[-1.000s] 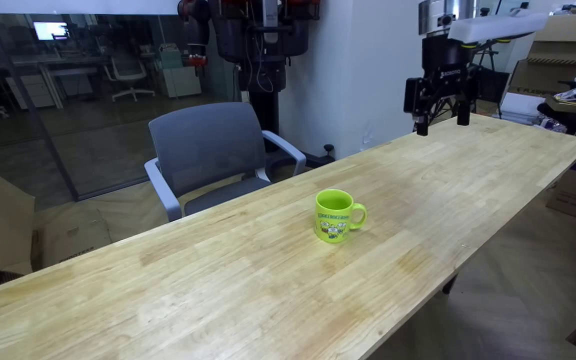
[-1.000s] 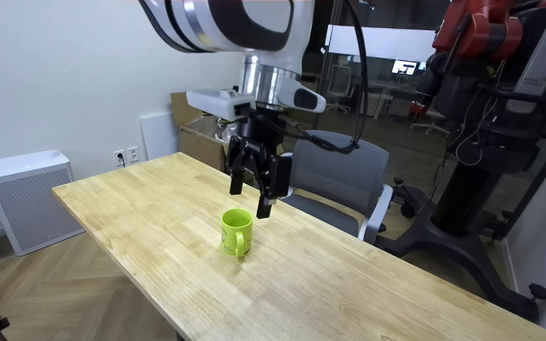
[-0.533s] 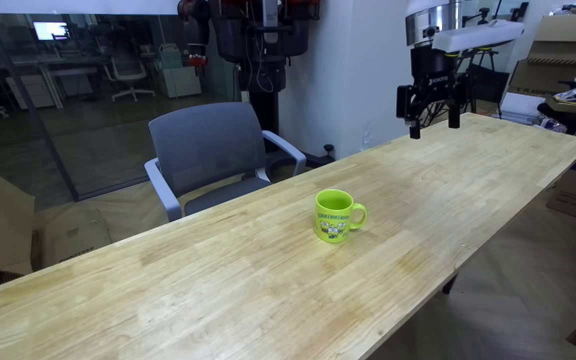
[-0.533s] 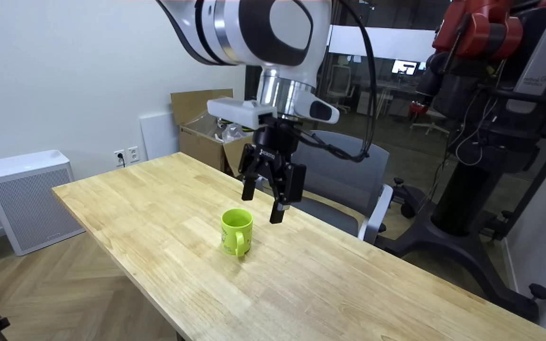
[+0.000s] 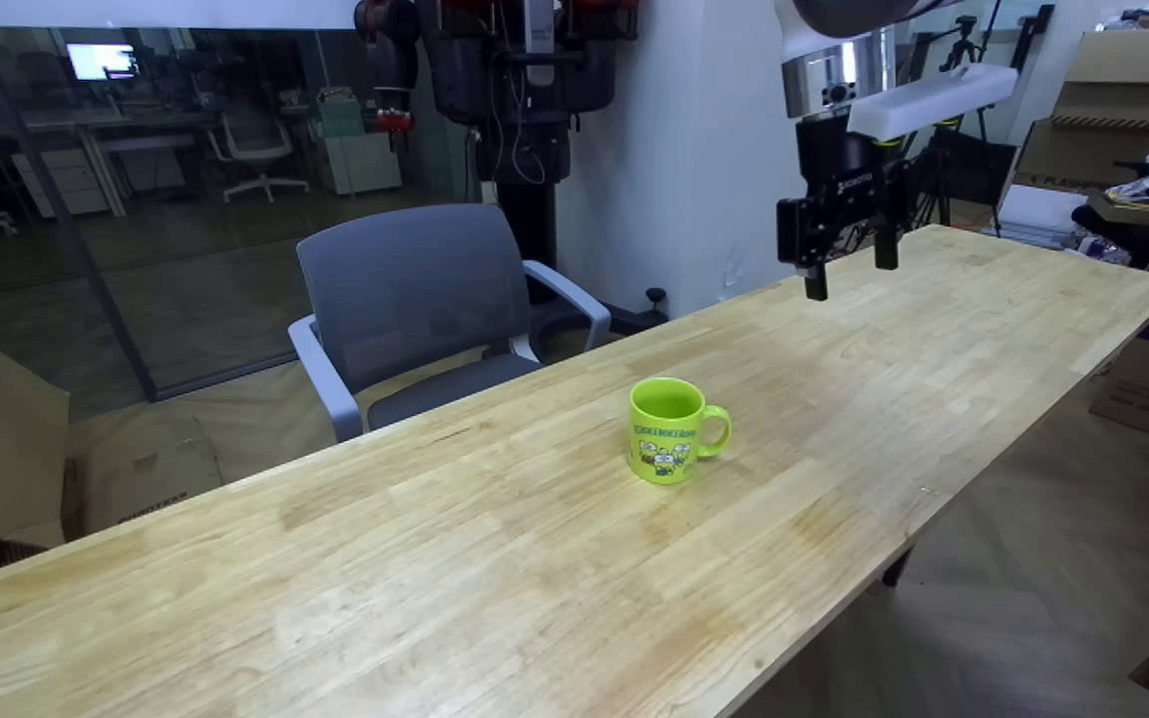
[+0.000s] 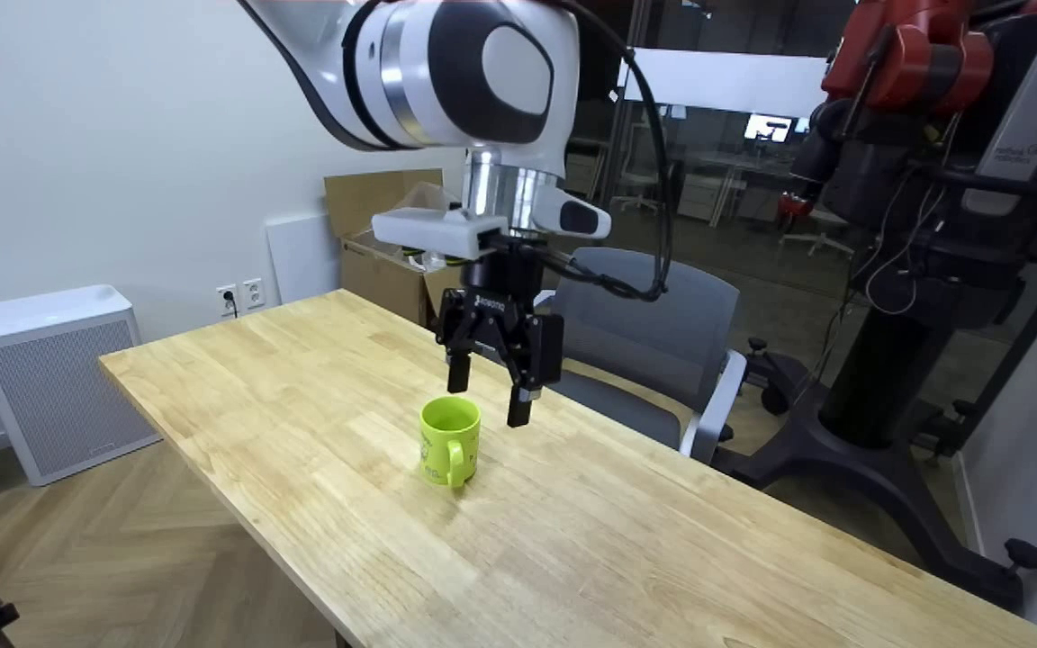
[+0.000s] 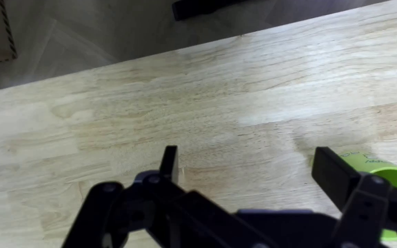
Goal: Slide the mug backwards
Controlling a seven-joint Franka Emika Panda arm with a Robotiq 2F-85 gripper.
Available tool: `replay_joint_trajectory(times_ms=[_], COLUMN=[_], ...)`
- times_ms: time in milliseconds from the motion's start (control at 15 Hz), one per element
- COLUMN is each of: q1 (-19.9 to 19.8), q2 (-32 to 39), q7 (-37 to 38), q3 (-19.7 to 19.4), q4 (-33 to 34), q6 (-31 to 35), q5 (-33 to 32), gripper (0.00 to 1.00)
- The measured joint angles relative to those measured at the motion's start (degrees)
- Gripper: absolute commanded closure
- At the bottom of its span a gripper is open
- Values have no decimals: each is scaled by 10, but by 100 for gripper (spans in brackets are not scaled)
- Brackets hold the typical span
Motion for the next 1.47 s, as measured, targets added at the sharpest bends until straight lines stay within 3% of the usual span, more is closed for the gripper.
replay_joint_trajectory(times_ms=[200, 400, 800, 1200, 1467], q1=[16, 25, 26, 39, 40], q2=[28, 62, 80, 161, 178], q7=[10, 19, -14, -105, -117], q3=[0, 0, 1, 13, 16], q4=[1, 1, 8, 81, 99], q6=[86, 172, 174, 177, 177], q5=[-39, -39, -39, -43, -43], gripper=[0, 0, 0, 0, 0])
